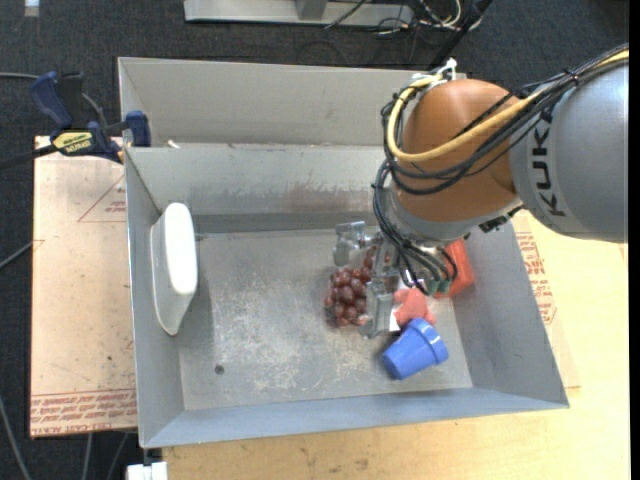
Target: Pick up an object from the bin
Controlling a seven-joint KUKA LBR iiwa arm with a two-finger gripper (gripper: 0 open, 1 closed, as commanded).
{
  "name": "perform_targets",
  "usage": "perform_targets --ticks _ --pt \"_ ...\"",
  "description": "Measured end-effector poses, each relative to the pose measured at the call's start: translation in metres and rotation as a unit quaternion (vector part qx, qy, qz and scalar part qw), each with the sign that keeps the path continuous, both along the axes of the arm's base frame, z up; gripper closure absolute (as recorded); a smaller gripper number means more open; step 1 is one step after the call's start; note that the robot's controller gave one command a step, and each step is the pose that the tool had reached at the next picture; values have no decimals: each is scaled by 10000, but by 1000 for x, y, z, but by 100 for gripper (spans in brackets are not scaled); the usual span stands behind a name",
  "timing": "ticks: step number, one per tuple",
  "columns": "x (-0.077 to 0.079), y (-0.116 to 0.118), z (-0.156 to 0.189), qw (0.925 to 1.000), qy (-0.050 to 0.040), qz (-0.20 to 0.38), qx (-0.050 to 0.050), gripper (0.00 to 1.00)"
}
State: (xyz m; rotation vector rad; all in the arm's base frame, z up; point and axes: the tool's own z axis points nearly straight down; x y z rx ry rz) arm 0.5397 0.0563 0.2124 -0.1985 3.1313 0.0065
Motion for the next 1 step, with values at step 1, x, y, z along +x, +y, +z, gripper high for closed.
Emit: perform_targets --ticks 1 --pt "9 -29 -36 9993 13 -368 -27 0"
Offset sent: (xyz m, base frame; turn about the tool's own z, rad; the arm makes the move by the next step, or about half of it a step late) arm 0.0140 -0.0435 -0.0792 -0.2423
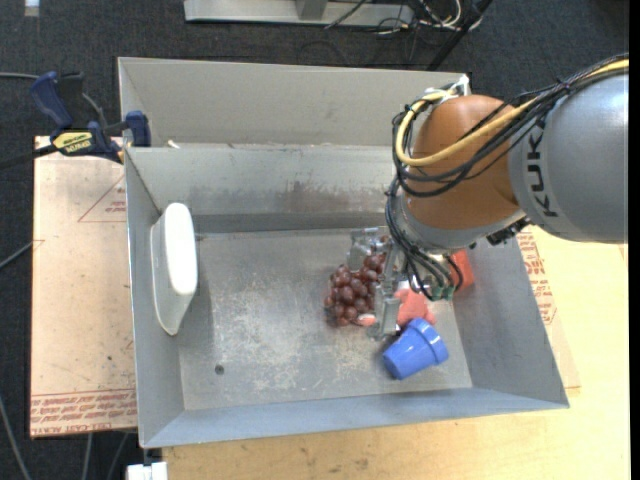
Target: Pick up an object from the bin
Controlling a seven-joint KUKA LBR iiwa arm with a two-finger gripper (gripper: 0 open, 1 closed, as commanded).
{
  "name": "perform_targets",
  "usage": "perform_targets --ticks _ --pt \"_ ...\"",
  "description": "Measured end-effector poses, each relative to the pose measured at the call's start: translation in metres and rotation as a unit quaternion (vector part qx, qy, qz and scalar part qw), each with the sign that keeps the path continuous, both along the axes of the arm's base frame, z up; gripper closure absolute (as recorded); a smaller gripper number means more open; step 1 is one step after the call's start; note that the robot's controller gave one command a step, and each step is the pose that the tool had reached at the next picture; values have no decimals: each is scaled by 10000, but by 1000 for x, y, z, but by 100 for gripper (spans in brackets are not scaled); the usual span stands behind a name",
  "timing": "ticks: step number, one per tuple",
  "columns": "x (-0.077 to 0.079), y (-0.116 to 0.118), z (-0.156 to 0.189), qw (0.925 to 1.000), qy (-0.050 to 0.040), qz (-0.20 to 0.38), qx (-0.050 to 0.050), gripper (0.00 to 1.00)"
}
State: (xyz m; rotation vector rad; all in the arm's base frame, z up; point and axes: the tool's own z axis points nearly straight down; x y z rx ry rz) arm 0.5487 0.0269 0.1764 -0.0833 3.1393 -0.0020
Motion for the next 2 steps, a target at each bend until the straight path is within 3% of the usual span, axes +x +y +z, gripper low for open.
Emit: perform_targets --ticks 1,2 --pt "1 -3 -26 9999 23 151 18 0" --pt "0 -10 -33 9901 4 1403 14 0"
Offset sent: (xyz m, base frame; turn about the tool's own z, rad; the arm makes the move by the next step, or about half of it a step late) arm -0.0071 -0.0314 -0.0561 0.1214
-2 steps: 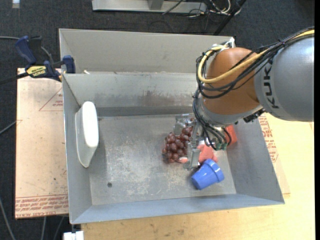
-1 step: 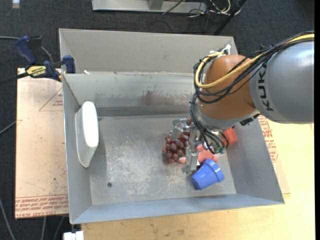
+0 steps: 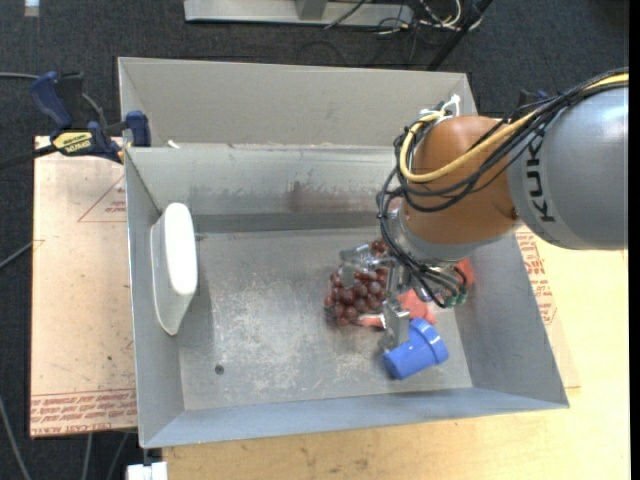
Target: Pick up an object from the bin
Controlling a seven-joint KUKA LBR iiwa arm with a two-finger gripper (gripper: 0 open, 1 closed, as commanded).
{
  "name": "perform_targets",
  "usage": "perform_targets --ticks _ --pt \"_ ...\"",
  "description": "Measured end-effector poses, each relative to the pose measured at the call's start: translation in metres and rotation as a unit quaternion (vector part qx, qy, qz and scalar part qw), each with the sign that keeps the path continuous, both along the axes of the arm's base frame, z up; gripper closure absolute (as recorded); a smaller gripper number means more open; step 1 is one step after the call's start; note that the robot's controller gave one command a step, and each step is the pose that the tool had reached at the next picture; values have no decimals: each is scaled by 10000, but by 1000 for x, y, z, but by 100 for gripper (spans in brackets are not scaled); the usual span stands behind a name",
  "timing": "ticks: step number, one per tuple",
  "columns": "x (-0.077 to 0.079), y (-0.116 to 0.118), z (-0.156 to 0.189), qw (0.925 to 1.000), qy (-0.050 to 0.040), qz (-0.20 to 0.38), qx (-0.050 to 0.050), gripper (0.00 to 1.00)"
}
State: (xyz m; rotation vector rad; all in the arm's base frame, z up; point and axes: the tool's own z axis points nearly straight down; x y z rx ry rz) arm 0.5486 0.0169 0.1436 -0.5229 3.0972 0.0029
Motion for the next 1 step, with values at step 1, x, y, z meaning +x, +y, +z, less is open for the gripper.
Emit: perform_targets --ticks 1 --pt "13 -11 -38 9999 -56 -135 17 0"
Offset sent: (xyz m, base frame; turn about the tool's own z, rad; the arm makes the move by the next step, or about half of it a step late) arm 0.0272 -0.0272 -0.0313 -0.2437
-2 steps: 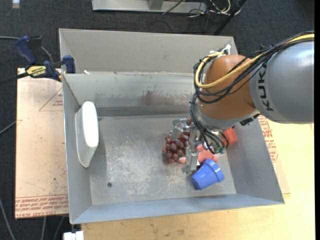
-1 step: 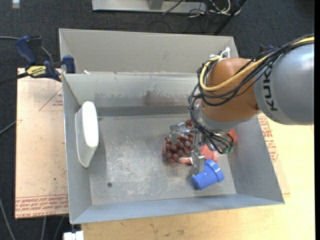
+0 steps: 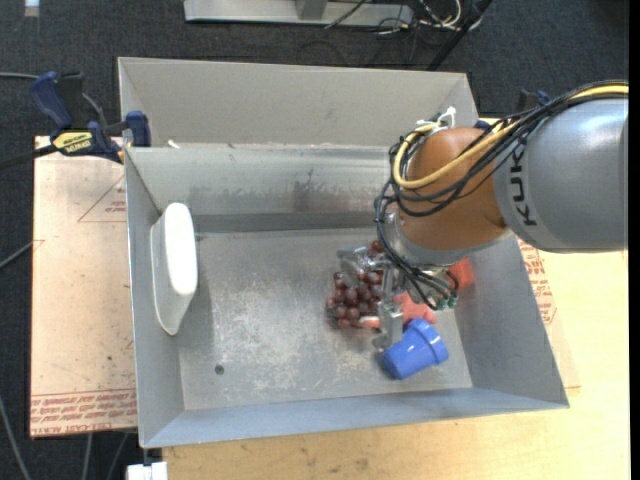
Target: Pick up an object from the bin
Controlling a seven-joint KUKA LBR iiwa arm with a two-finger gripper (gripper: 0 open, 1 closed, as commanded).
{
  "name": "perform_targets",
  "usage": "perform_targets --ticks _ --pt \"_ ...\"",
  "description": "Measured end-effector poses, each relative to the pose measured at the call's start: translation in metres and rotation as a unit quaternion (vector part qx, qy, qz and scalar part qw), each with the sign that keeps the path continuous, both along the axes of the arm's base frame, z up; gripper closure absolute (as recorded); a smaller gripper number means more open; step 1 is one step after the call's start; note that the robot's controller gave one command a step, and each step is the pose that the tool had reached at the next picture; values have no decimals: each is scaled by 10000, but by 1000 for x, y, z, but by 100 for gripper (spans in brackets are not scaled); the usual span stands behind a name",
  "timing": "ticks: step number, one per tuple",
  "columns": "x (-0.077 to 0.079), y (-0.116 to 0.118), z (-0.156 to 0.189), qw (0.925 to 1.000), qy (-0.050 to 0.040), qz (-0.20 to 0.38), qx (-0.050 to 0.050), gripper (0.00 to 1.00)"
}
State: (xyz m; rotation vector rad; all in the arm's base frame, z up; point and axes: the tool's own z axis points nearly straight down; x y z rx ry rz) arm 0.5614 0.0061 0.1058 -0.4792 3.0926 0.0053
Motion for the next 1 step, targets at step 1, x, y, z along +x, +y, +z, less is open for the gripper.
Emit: perform_targets --ticks 1 --pt "7 -3 -18 10000 -25 80 7 0"
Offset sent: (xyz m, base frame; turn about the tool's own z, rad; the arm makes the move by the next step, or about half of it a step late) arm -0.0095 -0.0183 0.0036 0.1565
